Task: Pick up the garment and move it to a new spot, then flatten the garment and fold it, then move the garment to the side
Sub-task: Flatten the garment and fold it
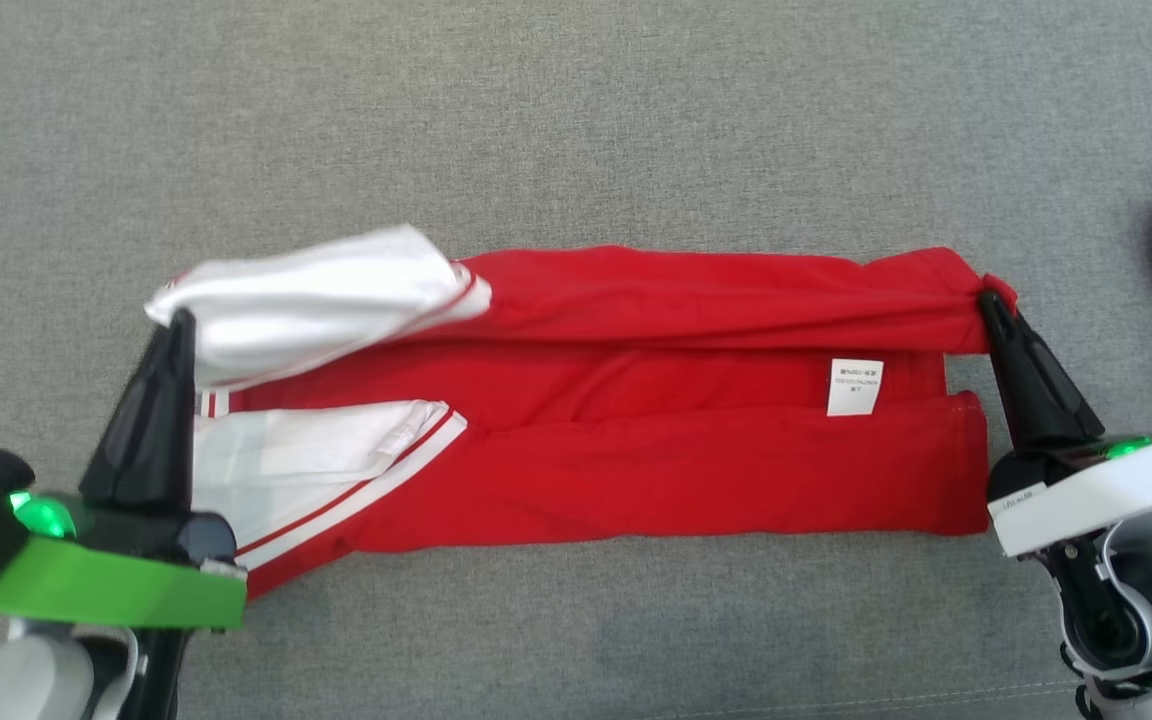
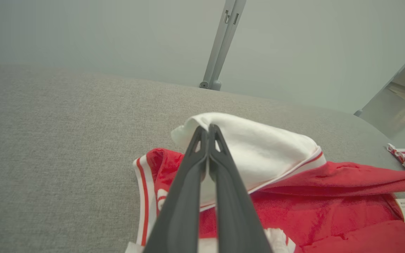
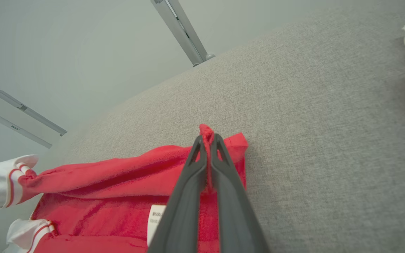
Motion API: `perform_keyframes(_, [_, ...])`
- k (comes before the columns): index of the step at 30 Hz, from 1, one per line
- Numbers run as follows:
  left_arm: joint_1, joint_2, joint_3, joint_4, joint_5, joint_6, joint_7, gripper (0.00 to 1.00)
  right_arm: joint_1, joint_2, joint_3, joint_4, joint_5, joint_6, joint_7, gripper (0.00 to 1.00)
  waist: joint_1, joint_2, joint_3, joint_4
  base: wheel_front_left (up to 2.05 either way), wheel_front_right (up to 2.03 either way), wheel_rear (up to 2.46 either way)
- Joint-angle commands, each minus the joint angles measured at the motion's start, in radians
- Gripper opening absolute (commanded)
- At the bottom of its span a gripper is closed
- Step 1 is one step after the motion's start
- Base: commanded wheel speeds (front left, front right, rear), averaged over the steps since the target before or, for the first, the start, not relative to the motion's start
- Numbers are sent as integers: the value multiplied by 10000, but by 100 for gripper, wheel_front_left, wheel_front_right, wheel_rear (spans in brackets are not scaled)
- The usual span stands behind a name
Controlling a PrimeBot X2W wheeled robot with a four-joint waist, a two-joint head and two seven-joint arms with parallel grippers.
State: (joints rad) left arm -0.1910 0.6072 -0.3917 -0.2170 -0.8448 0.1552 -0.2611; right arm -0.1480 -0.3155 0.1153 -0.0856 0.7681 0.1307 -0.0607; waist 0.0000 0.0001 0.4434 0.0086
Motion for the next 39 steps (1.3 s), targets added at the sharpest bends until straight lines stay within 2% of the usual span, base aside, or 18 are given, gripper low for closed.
perform_keyframes(1, [265,67,36,-66,-135,83,-28,0,152,38,-38,-16,64,-1,-59,0,0,-1,-22,-22,0,0,0])
perform_keyframes(7, [1323,-85,138,-57,-725,223,0,0,689,189,-93,210,79,-1,-285,0,0,-1,-54,-17,0,0,0])
perform_keyframes(11, [1445,-222,-46,564,-976,54,173,0,766,299,70,552,-61,-1,-297,0,0,-1,-72,-9,0,0,0])
perform_keyframes(12, [1392,-313,-100,783,-1051,12,204,33,748,283,97,679,-224,-1,-310,24,0,-1,-74,-12,0,0,0])
perform_keyframes(13, [1326,-421,-134,995,-1100,-22,197,77,702,300,148,776,-317,-1,-341,76,0,-1,-77,-16,0,0,0])
perform_keyframes(14, [1214,-482,-158,1196,-1054,-38,181,100,647,382,212,854,-356,-1,-377,100,0,-1,-85,-24,0,0,0])
perform_keyframes(20, [658,-1205,235,2081,-375,80,2,100,481,552,331,943,-1198,-1,-1018,100,0,-1,-186,-56,0,0,0])
perform_keyframes(22, [470,-1528,640,2096,11,104,-35,100,422,646,220,853,-1685,-1,-1370,100,0,-1,-242,-79,0,0,0])
perform_keyframes(23, [316,-1923,1170,1935,664,68,-43,100,377,777,-28,749,-2190,-1,-1655,100,0,-1,-307,-99,0,0,0])
perform_keyframes(27, [204,-2722,2182,1487,2073,-166,-48,100,218,1155,-717,525,-3358,-1,-1950,100,0,-1,-506,-184,0,0,0])
perform_keyframes(28, [204,-2722,2182,1487,2073,-166,-48,100,218,1155,-717,525,-3358,-1,-1950,100,0,-1,-506,-184,0,0,0])
perform_keyframes(32, [24,-3339,2864,1207,3250,-521,-30,100,103,1515,-1246,360,-4178,-1,-2028,100,0,-1,-735,-226,0,0,0])
perform_keyframes(39, [-60,-3744,3299,1278,4749,-1145,-30,100,-105,1682,-1415,631,-4972,-1,-2050,100,0,-1,-1184,-252,0,0,0])
